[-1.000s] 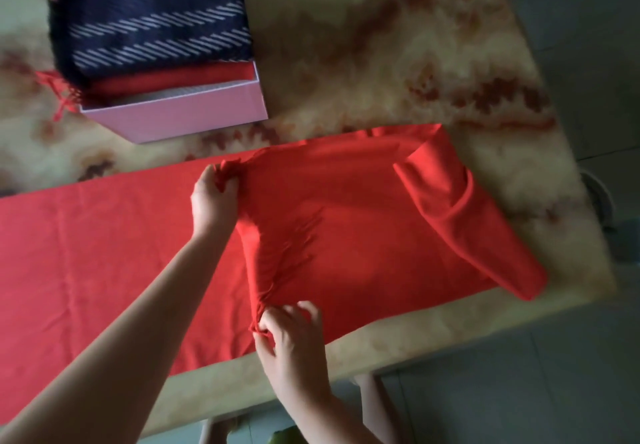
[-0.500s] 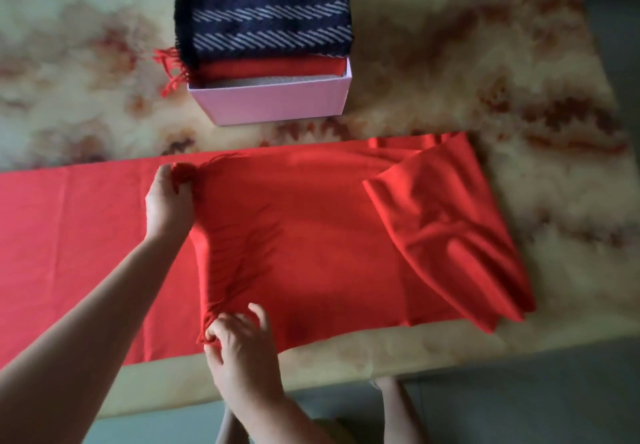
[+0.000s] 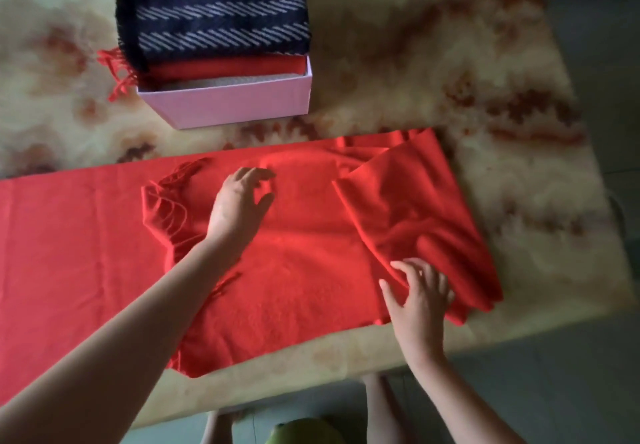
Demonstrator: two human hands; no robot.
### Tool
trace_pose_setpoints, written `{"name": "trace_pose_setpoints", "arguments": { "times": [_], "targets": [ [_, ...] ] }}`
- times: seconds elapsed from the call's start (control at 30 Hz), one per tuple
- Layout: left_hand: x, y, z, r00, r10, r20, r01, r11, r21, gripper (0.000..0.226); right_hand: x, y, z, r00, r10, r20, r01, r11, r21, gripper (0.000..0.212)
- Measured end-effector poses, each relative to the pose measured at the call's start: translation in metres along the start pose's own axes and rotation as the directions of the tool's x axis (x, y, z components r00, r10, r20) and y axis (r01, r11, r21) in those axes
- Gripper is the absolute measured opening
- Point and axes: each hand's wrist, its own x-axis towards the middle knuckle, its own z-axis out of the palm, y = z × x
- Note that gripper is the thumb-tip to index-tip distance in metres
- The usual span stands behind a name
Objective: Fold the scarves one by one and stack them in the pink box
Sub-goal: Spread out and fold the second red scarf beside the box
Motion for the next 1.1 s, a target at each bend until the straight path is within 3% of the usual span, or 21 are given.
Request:
{"name": "trace_pose_setpoints", "arguments": {
  "times": [0.13,0.27,0.37,0.47,0.63,0.77,0.9,1.03,1.1],
  "targets": [
    [0.014,0.057,0.054,0.986,0.058,0.155,-0.050,0.997,-0.052,0.043,-0.004,0.050,-0.011,0.995,0.085,0.049,-0.077,0.986,-0.148,0.046],
    [0.029,0.087,0.089,0.974,0.065,0.215,-0.103,0.980,0.170,0.065,-0.013,0.075,-0.013,0.995,0.072,0.076,-0.057,0.982,-0.179,0.038],
    [0.040,0.095,0.095,0.984,0.014,0.180,-0.055,0.972,0.228,0.054,-0.013,0.084,-0.013,0.997,0.080,0.022,-0.077,0.990,-0.122,0.026],
    [0.048,0.096,0.097,0.988,-0.078,0.133,0.060,0.990,0.130,0.054,-0.014,0.089,-0.013,0.997,0.074,-0.019,-0.075,0.995,-0.069,0.005],
    [0.053,0.106,0.101,0.972,-0.067,0.225,0.007,0.966,0.259,0.031,-0.007,0.094,-0.020,0.987,0.153,-0.052,-0.145,0.980,0.133,0.016],
    [0.071,0.136,0.105,0.959,-0.031,0.282,0.020,0.999,0.045,0.026,0.015,0.112,-0.039,0.953,0.248,-0.172,-0.207,0.952,0.224,0.020],
    [0.102,0.198,0.119,0.975,0.050,0.216,-0.031,0.996,-0.087,0.027,0.051,0.144,-0.062,0.884,0.382,-0.268,-0.308,0.909,0.280,0.018],
    [0.145,0.252,0.150,0.953,-0.094,0.287,0.152,0.970,-0.188,0.018,0.087,0.181,-0.076,0.885,0.408,-0.225,-0.340,0.895,0.287,0.007],
    [0.163,0.272,0.164,0.929,-0.168,0.330,0.244,0.948,-0.203,0.027,0.101,0.201,-0.071,0.889,0.437,-0.140,-0.388,0.879,0.278,0.003]
  ]
}}
